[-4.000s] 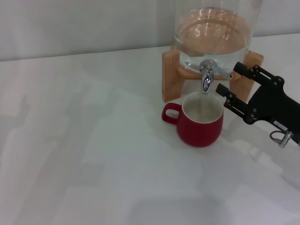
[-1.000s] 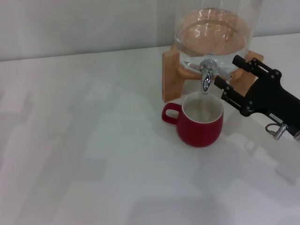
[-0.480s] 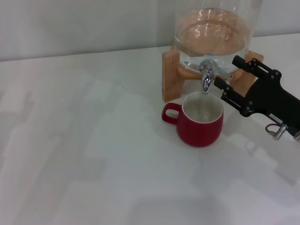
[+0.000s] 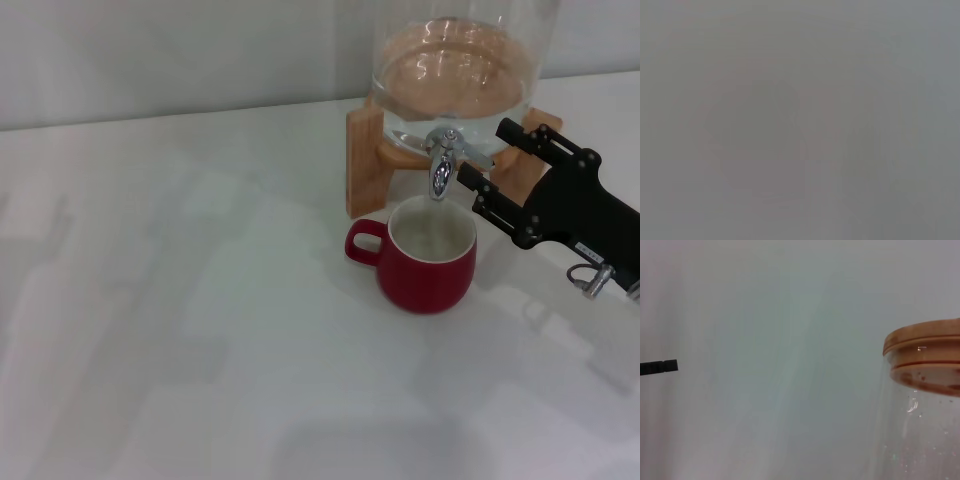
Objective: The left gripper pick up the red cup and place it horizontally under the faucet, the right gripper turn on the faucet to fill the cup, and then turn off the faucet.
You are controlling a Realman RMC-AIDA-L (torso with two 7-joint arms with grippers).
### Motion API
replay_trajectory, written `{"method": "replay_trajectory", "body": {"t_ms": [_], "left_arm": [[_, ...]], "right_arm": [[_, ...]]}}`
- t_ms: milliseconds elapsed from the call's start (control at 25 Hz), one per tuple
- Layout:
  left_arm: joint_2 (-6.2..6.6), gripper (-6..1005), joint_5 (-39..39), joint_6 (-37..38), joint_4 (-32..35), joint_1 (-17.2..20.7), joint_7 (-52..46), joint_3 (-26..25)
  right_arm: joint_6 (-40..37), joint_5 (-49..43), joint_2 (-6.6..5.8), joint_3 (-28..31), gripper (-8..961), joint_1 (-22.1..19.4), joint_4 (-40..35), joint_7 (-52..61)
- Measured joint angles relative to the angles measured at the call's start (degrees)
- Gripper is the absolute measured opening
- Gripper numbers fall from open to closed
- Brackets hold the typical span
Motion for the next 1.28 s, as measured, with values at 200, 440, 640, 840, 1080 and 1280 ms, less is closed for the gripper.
{"method": "replay_trajectory", "body": {"t_ms": [200, 440, 640, 840, 1080, 1280], "left_arm": [[0.00, 747, 0.00, 0.00, 0.00, -0.14, 0.00, 0.00], [0.00, 747, 0.00, 0.00, 0.00, -0.17, 0.00, 0.00], [0.00, 748, 0.00, -0.01, 0.00, -0.14, 0.00, 0.00], [0.00, 748, 0.00, -0.01, 0.00, -0.14, -0.02, 0.00], [0.00, 747, 0.00, -0.01, 0.00, -0.14, -0.02, 0.03], [0.00, 747, 0.00, -0.13, 0.00, -0.14, -0.03, 0.09]], "right_arm": [[0.00, 0.04, 0.00, 0.00, 617, -0.03, 0.00, 0.00], [0.00, 0.07, 0.00, 0.00, 617, -0.03, 0.00, 0.00], [0.00, 0.08, 0.00, 0.00, 617, -0.07, 0.00, 0.00], [0.01, 0.08, 0.00, 0.00, 617, -0.19, 0.00, 0.00], [0.12, 0.07, 0.00, 0.00, 617, -0.20, 0.00, 0.00], [0.16, 0.07, 0.00, 0.00, 617, -0.29, 0.00, 0.00]]}}
